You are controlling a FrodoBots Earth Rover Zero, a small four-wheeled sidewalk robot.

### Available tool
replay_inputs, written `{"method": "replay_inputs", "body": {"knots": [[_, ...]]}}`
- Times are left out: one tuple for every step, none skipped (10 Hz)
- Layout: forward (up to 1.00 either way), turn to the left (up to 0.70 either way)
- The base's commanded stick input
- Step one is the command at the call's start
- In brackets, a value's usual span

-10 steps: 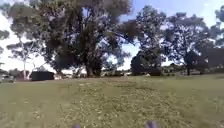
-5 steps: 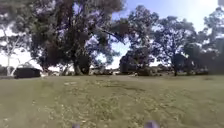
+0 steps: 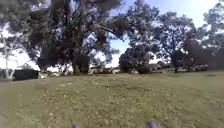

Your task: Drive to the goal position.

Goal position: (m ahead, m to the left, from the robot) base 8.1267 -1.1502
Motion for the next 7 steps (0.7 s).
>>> {"method": "replay_inputs", "body": {"knots": [[0.70,0.00],[0.70,0.00],[0.70,0.00],[0.70,0.00],[0.70,0.00],[0.70,0.00],[0.70,0.00]]}}
